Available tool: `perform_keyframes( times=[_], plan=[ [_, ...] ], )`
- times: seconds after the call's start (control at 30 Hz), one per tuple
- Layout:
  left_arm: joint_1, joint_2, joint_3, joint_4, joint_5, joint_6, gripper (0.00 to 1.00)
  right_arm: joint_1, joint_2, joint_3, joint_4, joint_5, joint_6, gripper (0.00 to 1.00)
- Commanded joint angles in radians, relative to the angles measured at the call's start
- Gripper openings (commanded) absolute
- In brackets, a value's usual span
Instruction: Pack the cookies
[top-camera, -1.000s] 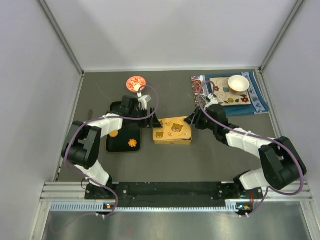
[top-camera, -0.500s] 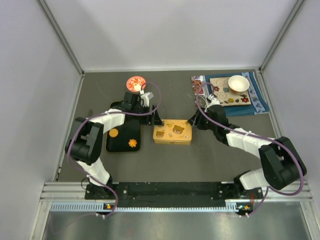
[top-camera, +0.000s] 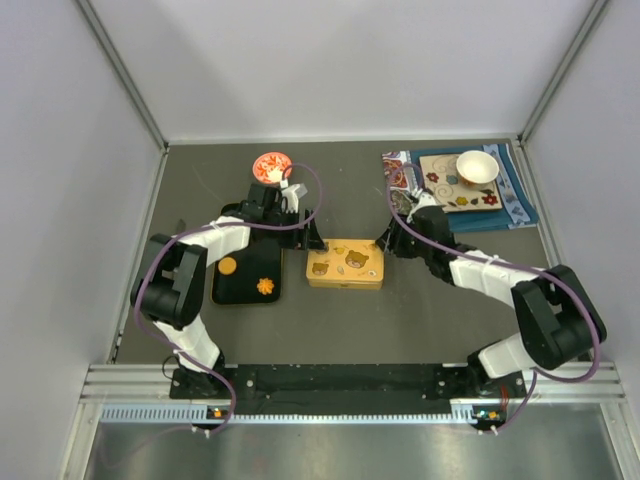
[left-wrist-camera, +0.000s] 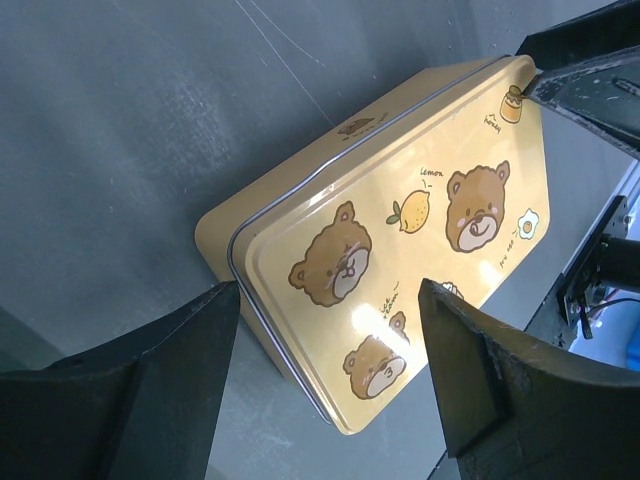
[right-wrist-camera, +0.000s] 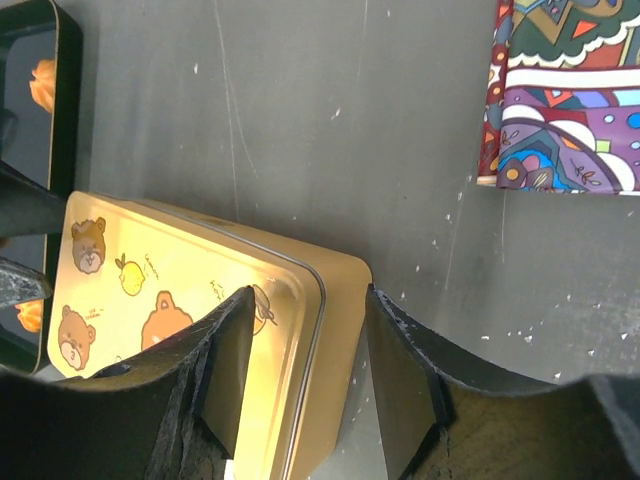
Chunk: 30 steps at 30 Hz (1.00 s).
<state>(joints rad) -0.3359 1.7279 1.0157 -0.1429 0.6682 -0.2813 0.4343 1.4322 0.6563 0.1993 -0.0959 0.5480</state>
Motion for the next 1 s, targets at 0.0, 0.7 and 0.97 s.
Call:
perform_keyframes(
  times=[0.0,0.7,0.97],
  plan=[
    [-0.005,-0.002,0.032,0.014,0.004,0.024,0.78,-0.011,0.030,0.048,0.031,-0.044,-0.020,0.49],
    [-0.005,-0.014,0.024,0.011,0.005,0.028,0.78,-0.048,0.125,0.063,0.058,-0.188,-0.023,0.48],
    [-0.008,-0.018,0.024,0.012,0.002,0.031,0.77,-0.065,0.112,0.040,0.048,-0.215,-0.037,0.43]
  ],
)
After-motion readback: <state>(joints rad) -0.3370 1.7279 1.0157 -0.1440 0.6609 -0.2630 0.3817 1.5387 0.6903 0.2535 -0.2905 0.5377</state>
